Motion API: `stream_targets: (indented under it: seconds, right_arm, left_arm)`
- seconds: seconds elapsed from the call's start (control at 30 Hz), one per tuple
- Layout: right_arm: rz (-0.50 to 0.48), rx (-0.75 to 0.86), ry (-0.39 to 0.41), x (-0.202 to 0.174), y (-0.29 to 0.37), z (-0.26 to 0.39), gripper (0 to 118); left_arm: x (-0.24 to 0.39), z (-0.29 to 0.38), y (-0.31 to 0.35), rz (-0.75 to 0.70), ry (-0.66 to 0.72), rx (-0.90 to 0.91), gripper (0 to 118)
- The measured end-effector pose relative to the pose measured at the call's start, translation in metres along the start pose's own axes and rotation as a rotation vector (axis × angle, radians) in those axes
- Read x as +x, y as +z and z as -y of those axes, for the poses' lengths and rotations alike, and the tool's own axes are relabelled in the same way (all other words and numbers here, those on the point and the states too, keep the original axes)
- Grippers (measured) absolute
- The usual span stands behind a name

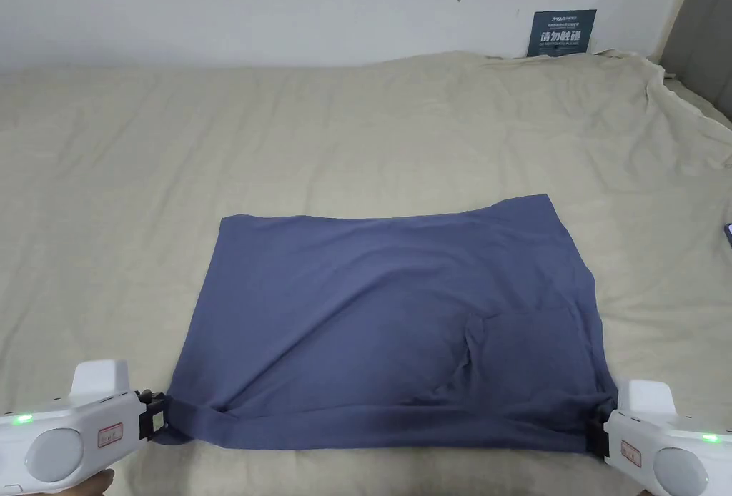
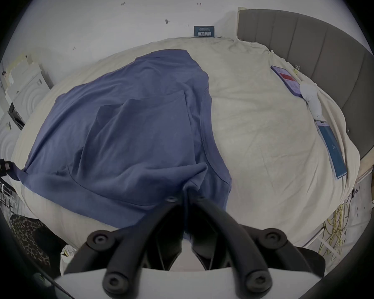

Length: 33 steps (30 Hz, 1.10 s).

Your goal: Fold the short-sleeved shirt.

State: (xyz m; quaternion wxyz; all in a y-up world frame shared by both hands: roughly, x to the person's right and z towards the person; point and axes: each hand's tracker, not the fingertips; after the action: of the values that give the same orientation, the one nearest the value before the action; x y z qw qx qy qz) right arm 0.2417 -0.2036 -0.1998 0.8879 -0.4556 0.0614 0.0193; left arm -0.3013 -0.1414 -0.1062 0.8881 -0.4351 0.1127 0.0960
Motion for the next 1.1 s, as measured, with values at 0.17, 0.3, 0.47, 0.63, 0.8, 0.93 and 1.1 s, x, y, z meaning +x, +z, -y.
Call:
stream_targets:
  seconds: [0.17, 0.3, 0.47, 0.63, 0.8, 0.93, 1.1]
  right_arm:
    - [-0.011, 0.042, 0.005, 0.0, 0.028, -0.004, 0]
    - [-0.02, 0.109, -0.016, 0.008, 0.047, -0.017, 0]
    - [-0.036, 0.193, -0.036, 0.02, 0.057, -0.054, 0]
    - [-0.043, 0.233, -0.066, 0.022, 0.048, -0.092, 0]
    - [-0.031, 0.233, -0.066, 0.019, 0.026, -0.126, 0]
    - [-0.014, 0.188, -0.082, 0.017, -0.005, -0.144, 0]
    - [0.017, 0.12, -0.084, 0.014, -0.044, -0.152, 0]
  left_arm:
    - [-0.003, 0.001, 0.0, -0.003, 0.013, 0.003, 0]
    - [-0.007, -0.005, 0.002, -0.004, 0.03, 0.027, 0]
    - [-0.014, -0.031, 0.001, 0.004, 0.067, 0.062, 0]
    - [-0.007, -0.067, 0.005, 0.001, 0.075, 0.109, 0]
    - [0.0, -0.106, -0.013, -0.003, 0.044, 0.14, 0]
    - [0.009, -0.128, -0.044, -0.023, -0.015, 0.122, 0]
    - [0.016, -0.138, -0.089, -0.052, -0.065, 0.069, 0]
